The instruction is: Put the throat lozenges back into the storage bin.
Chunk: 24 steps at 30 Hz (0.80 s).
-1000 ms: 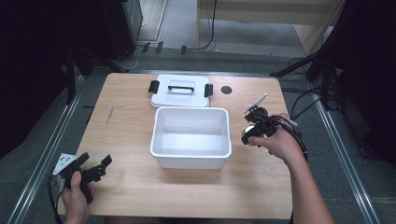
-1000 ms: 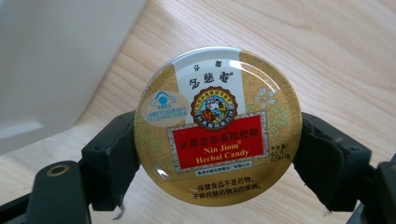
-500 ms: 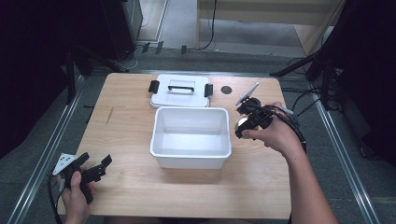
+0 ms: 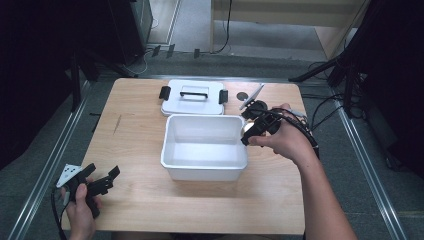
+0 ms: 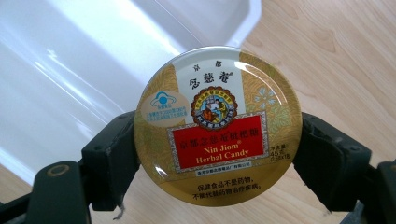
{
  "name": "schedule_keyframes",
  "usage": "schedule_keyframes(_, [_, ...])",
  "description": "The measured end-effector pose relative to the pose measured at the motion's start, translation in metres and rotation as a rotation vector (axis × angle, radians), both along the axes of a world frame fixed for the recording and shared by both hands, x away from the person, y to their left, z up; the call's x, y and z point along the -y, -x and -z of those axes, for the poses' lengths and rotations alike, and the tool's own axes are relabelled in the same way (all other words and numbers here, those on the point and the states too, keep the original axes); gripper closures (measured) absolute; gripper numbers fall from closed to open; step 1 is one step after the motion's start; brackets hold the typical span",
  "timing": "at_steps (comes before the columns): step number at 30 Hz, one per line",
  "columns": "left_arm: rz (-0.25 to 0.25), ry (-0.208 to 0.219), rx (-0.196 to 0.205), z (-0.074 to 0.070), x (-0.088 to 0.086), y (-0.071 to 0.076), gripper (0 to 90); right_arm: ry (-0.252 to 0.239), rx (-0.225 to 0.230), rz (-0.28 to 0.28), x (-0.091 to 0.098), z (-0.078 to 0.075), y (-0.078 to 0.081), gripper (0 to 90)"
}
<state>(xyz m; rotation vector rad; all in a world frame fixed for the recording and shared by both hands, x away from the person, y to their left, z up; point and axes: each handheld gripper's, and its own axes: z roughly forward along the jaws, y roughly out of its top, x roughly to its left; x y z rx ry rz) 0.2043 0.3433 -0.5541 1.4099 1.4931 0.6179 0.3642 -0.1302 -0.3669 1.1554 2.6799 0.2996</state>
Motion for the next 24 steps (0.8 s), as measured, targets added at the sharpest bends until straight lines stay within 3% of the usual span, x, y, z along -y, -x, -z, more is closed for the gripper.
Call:
schedule_keyframes(12, [0.0, 0.002, -0.001, 0.0, 0.0, 0.0, 0.3, 0.0, -0.01, -0.06, -0.028, -0.001, 0.001, 20.5])
schedule_keyframes(17, [0.002, 0.003, -0.002, 0.0, 0.0, 0.0, 0.3, -0.016, -0.026, -0.11, -0.041, 0.002, 0.003, 20.5])
schedule_keyframes(21, [0.001, 0.004, -0.002, 0.0, 0.0, -0.001, 0.3, -0.038, -0.029, -0.228, -0.044, 0.008, 0.006, 20.5])
schedule_keyframes(24, [0.003, 0.002, -0.004, 0.0, 0.0, 0.0, 0.3, -0.028, -0.016, -0.271, -0.044, 0.012, 0.006, 20.5])
